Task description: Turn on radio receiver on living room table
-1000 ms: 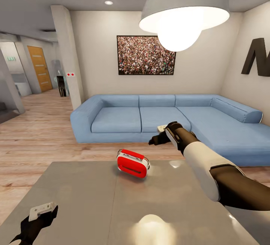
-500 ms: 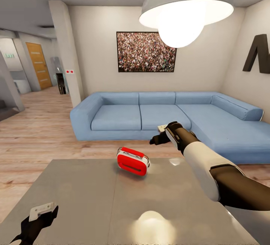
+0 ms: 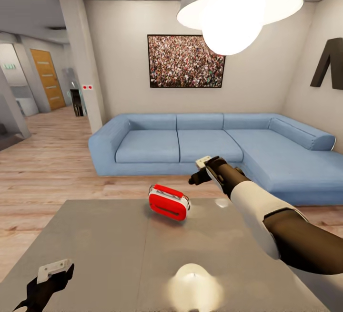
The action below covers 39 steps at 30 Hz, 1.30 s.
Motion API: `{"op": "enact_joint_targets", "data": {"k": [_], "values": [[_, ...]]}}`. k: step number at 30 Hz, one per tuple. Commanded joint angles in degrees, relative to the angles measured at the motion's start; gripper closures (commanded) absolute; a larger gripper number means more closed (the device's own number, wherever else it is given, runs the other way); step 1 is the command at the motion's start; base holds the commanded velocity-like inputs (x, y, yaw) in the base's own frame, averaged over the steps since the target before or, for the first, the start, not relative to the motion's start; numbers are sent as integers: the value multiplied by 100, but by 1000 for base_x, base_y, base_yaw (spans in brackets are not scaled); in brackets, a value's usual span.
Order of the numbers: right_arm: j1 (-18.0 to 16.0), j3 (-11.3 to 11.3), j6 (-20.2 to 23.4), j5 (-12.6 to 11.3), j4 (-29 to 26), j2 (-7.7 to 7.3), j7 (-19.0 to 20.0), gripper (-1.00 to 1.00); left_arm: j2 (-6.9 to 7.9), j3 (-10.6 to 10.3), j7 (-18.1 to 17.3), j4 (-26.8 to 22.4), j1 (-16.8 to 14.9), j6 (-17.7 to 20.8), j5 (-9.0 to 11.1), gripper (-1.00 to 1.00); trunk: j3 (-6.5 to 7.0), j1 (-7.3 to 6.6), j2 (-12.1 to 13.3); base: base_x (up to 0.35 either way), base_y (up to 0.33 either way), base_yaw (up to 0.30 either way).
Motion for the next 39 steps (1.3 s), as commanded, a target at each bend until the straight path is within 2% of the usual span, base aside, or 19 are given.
{"op": "enact_joint_targets", "data": {"k": [1,4,9,11,13,15,17,20,35,39], "values": [[0,25,-15,2,1,-9,-10,-100,0,0,0,1,-1,0,0,-100,-9,0,0,0,0,0],[0,68,-112,148,10,-139,2,-100,0,0,0,3,-1,0,0,-100,-37,0,0,0,0,0],[0,75,-531,252,101,-199,150,-100,0,0,0,20,-1,0,0,-100,-83,0,0,0,0,0],[0,79,-778,317,197,-232,508,-100,0,0,0,32,0,0,0,-100,-102,0,0,0,0,0],[0,83,-1058,499,261,-287,953,-100,0,0,0,36,-1,-2,0,-100,-120,0,0,0,0,0],[0,84,-1304,821,315,-321,1283,-100,0,-2,0,37,-1,-1,0,-100,-139,0,0,0,0,0],[0,80,-1414,1068,345,-334,1444,-100,0,-1,0,38,1,-3,0,-100,-158,0,0,0,0,0],[0,77,-1474,1207,365,-342,1526,-100,0,-3,0,38,-1,-1,0,-100,-185,0,0,0,0,0],[0,76,-1513,1242,373,-380,1581,-100,0,-9,0,38,0,-3,2,-100,-324,0,0,0,0,0],[0,71,-1806,1232,373,-468,1590,-100,0,-9,0,38,-1,-5,0,-100,-361,0,0,0,0,0]]}}
